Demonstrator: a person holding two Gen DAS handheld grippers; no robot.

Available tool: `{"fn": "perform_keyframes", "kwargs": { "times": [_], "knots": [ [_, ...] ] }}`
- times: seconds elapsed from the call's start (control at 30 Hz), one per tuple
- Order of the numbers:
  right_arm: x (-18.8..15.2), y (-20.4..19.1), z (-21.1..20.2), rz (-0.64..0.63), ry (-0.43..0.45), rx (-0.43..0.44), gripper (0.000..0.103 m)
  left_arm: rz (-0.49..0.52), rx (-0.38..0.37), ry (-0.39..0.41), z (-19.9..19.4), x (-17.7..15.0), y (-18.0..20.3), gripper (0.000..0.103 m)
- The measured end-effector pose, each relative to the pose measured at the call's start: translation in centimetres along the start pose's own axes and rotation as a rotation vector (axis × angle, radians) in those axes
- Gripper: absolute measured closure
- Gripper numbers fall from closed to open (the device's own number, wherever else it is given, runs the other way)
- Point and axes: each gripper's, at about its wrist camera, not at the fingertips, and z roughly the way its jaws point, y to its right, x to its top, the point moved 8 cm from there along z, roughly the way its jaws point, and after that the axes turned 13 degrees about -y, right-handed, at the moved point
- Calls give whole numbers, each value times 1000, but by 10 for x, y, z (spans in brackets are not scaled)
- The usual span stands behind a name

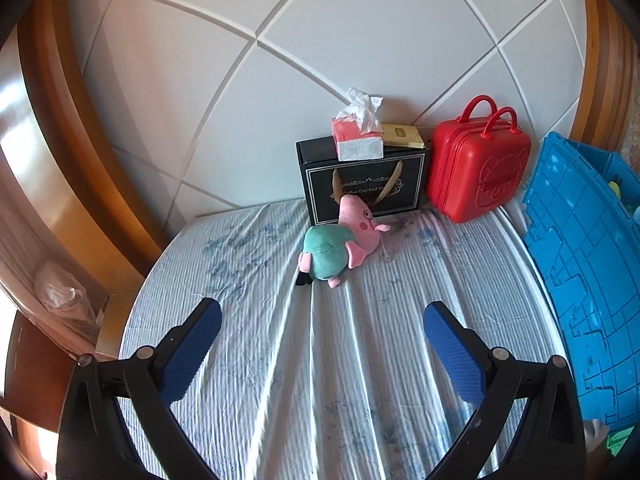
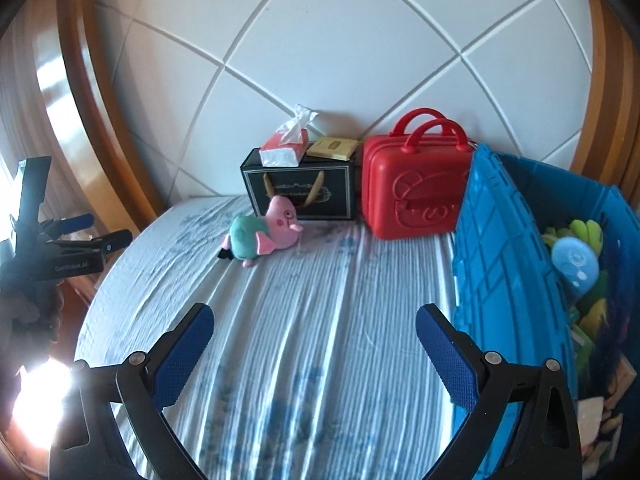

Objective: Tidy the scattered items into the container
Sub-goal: 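Withdraw both tools from the crate toward the pink pig plush, then grasp the pink pig plush with both tools, left at its body, right at its head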

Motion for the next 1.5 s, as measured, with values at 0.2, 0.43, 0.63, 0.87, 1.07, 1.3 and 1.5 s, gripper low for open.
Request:
{"fn": "perform_keyframes", "kwargs": {
  "times": [0.2,0.43,0.63,0.87,1.07,1.3,1.5],
  "knots": [
    [34,-15,80,-6,-38,-8,1,18,13,-15,73,3,-13,0],
    [83,-31,182,-45,-47,0,1,64,4,30,163,21,-17,0],
    [122,-39,283,-86,-80,-6,1,141,5,66,240,40,-17,0],
    [163,-39,374,-38,-101,42,1,197,-25,78,299,56,-10,0],
    [184,-54,424,-40,-115,84,1,232,-42,56,334,59,1,0],
    [197,-57,463,3,-161,131,1,259,-65,36,354,66,13,5],
    [194,-63,475,31,-189,191,31,255,-99,30,356,64,22,30]
  ]
}}
